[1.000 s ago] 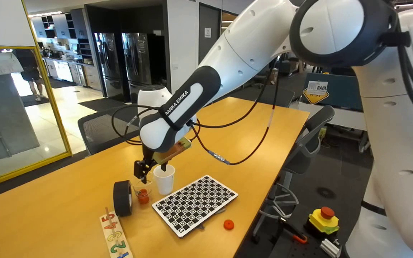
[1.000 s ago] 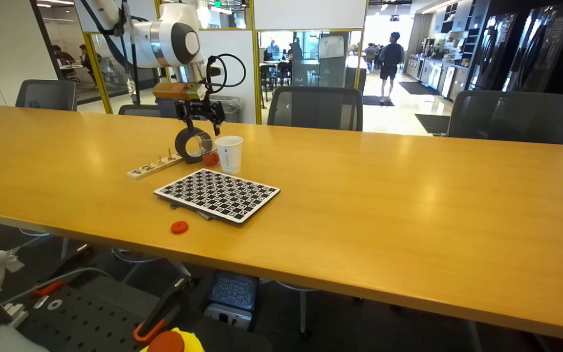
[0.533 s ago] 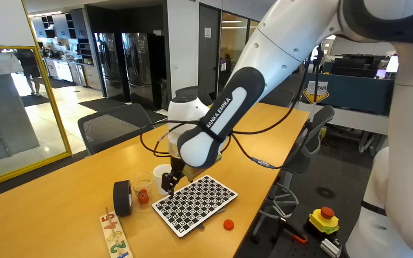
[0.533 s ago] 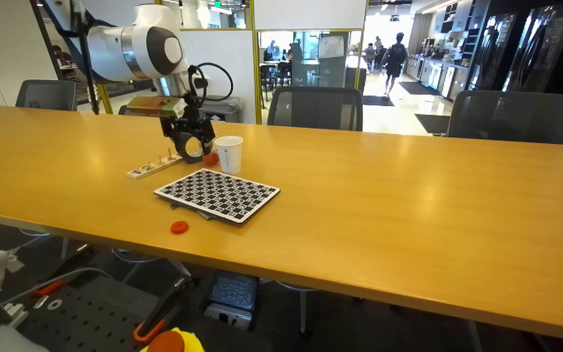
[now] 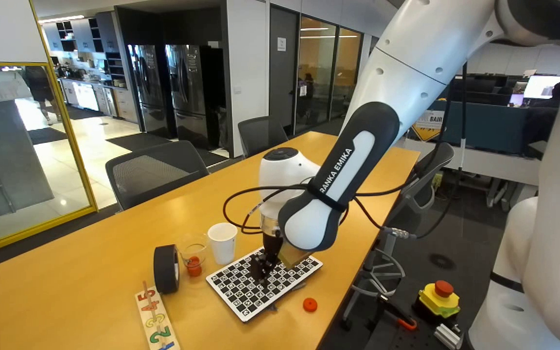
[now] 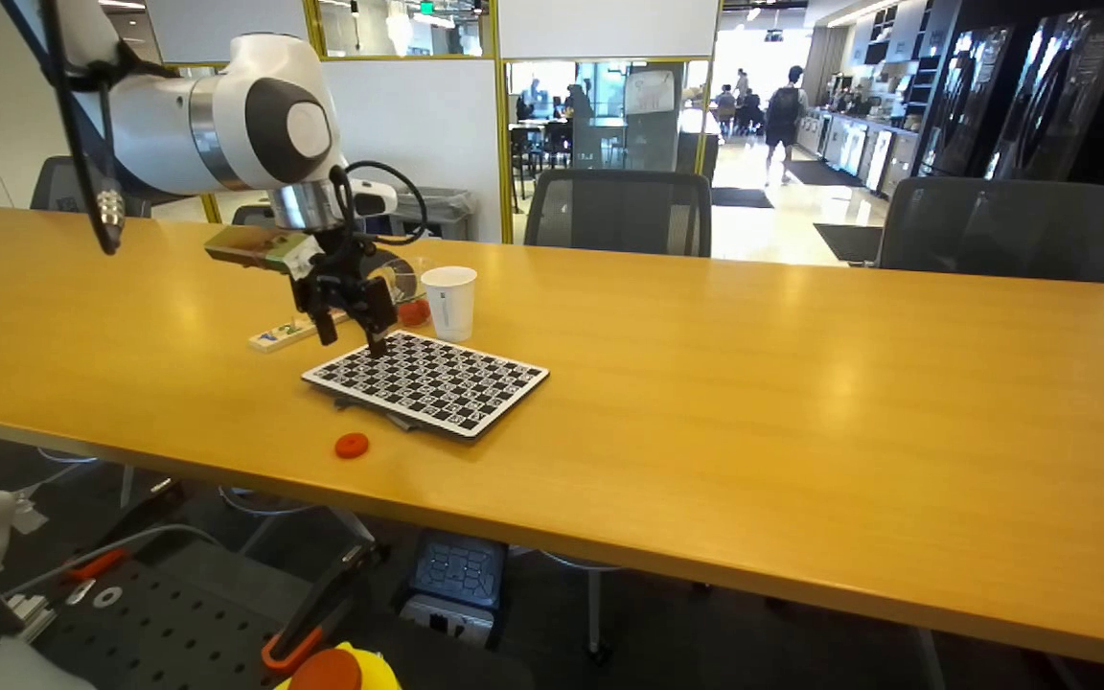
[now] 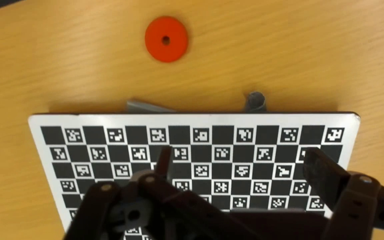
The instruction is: Put the yellow circles into the white cup and the orange circles into the transparent cup.
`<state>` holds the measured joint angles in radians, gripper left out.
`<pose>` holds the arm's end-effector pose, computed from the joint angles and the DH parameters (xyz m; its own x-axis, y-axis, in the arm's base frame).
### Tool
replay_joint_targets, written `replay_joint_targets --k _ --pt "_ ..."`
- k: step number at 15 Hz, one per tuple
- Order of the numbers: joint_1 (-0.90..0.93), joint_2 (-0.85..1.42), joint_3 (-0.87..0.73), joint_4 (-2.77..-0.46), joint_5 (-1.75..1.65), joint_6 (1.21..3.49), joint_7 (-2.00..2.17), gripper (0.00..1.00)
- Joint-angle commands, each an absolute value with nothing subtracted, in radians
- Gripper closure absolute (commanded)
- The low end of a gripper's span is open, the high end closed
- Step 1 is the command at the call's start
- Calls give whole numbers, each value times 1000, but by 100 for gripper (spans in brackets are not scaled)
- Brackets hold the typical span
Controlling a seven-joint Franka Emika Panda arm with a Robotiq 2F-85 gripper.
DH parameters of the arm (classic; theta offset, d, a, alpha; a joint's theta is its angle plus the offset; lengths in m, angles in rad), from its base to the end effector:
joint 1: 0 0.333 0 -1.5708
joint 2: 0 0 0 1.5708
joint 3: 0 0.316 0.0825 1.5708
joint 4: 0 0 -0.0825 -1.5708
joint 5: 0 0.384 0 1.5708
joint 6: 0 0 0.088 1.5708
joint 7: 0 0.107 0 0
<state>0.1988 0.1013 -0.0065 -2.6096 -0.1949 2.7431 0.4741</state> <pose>0.4305 0.0916 0.2201 0.9931 -0.1011 0.0593 -0.1047 -0.9926 0.0612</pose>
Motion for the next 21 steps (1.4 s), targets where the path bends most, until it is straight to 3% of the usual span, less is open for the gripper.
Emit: replay_joint_targets --k 1,21 --pt "168 59 1 -2684 -175 2776 519 0" --pt "50 180 69 -2739 274 2843 202 0"
